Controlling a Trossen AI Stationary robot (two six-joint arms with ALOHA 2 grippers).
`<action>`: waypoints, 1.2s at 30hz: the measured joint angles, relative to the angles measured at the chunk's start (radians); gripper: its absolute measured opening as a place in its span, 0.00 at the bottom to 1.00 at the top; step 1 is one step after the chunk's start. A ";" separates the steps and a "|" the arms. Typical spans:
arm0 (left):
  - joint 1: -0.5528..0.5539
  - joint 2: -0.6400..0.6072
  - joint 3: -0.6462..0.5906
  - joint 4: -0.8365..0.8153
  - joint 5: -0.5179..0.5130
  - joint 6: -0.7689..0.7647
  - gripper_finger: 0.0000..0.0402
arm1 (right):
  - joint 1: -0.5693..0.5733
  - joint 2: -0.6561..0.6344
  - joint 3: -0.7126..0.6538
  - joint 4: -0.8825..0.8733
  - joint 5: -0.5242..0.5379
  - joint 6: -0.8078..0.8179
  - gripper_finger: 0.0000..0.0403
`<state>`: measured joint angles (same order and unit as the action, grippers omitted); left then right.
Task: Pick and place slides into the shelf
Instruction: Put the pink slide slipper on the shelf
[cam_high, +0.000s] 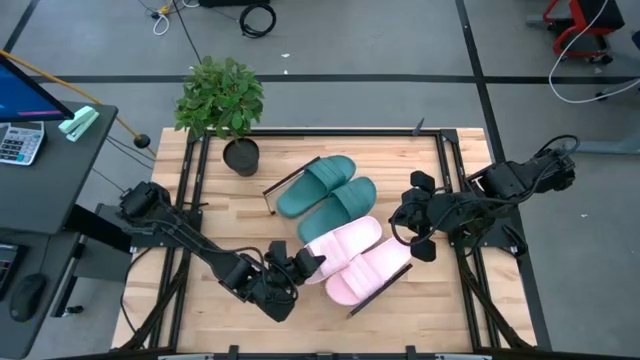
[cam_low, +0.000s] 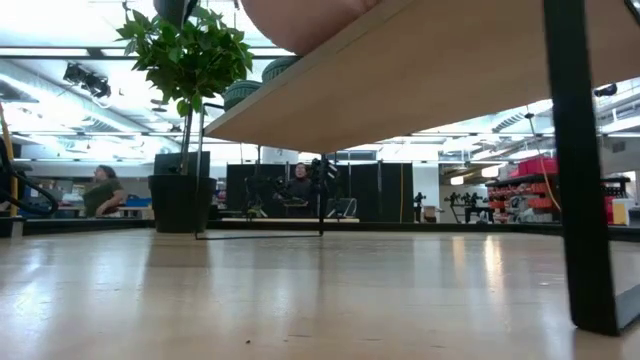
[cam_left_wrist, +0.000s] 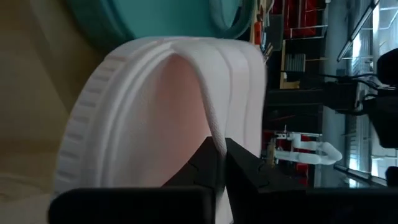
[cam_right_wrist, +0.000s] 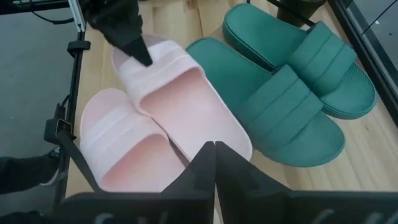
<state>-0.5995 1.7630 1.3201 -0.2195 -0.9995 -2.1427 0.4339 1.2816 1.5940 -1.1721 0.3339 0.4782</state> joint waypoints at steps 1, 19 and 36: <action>0.000 0.005 0.000 0.001 0.003 -0.011 0.07 | 0.000 0.000 0.000 0.000 0.000 0.000 0.03; -0.001 0.004 0.000 -0.004 0.124 0.034 0.24 | 0.000 0.000 0.000 0.035 -0.025 0.000 0.04; 0.000 -0.003 0.000 0.023 0.139 0.060 0.57 | 0.000 0.000 0.000 0.039 -0.029 0.001 0.05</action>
<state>-0.5991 1.7596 1.3204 -0.1965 -0.8605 -2.0825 0.4343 1.2816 1.5940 -1.1332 0.3053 0.4789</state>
